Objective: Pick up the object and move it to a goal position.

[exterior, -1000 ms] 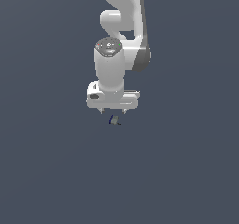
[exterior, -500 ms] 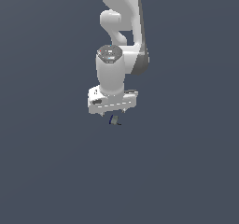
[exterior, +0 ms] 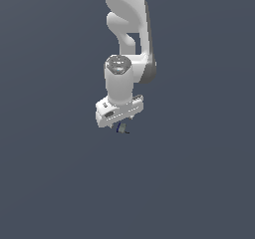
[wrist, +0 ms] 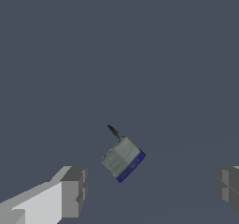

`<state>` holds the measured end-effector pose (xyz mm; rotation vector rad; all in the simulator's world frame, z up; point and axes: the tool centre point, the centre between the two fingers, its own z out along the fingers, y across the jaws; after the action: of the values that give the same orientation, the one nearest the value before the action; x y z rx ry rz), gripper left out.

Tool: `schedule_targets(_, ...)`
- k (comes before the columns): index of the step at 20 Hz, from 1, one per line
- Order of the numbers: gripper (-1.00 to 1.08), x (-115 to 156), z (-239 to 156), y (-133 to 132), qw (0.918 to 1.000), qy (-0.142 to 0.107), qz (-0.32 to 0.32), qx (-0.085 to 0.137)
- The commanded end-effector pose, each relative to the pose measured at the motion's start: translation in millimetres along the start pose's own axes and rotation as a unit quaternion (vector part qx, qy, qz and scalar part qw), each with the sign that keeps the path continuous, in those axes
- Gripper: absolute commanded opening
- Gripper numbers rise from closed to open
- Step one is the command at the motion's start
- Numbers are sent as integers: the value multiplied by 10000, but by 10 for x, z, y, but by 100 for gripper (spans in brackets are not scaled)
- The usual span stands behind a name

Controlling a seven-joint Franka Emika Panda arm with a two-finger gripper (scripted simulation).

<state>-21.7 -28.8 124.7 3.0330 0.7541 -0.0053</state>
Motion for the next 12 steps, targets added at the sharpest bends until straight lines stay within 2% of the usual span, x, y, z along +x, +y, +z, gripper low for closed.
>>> schedule_targets(1,100,-20,63,-16,9993,-3,-365,-1)
schedule_targets(7,100,-69,210,-61,9926,-5,-1218,6)
schedule_targets(12,100,-110,328,-104,9813,2,-1925,16)
